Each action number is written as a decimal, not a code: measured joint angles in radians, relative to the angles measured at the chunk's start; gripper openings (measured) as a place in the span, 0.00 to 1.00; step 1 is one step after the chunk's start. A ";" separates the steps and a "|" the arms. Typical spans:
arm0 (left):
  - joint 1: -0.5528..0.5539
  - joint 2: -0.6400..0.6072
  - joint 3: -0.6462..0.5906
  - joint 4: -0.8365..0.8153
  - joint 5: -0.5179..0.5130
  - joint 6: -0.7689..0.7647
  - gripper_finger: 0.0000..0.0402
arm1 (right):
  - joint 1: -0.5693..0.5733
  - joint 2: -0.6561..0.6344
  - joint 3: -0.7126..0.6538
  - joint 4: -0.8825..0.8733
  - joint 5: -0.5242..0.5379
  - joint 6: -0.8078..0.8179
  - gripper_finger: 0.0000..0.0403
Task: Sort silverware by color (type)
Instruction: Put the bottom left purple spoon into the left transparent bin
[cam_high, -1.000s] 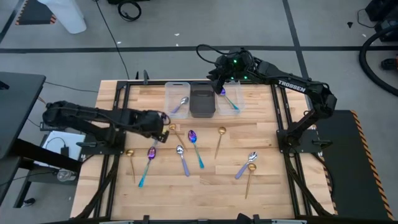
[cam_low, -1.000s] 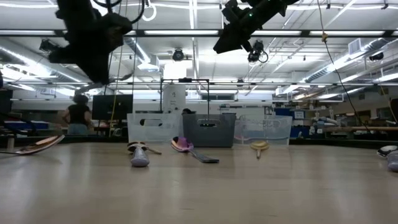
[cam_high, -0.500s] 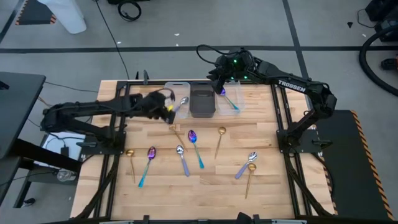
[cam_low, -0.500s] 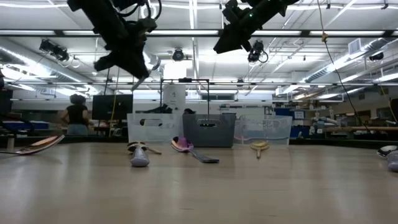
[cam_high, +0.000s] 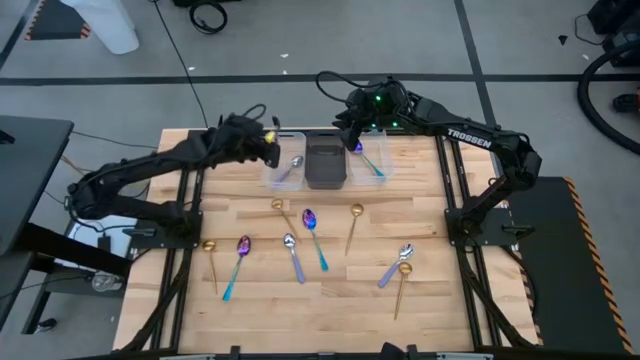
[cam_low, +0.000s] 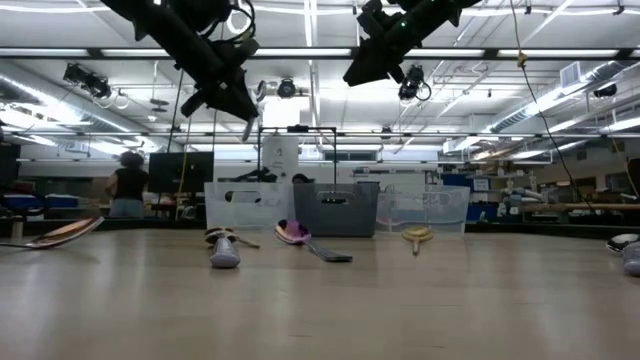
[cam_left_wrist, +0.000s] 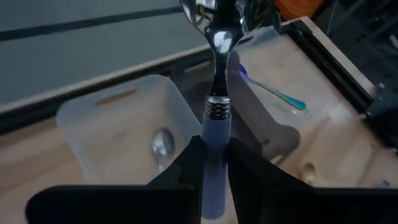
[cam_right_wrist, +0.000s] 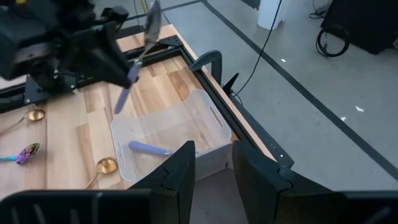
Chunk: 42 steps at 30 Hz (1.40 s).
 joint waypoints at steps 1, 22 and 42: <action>0.013 0.000 0.000 0.006 0.005 0.016 0.14 | 0.000 0.000 0.000 0.000 0.000 0.004 0.29; 0.066 0.214 0.000 0.246 0.003 0.178 0.14 | 0.003 0.000 0.000 -0.003 -0.001 0.033 0.29; 0.068 0.467 0.000 0.086 0.081 0.180 0.14 | 0.016 0.000 0.000 -0.009 -0.004 0.059 0.29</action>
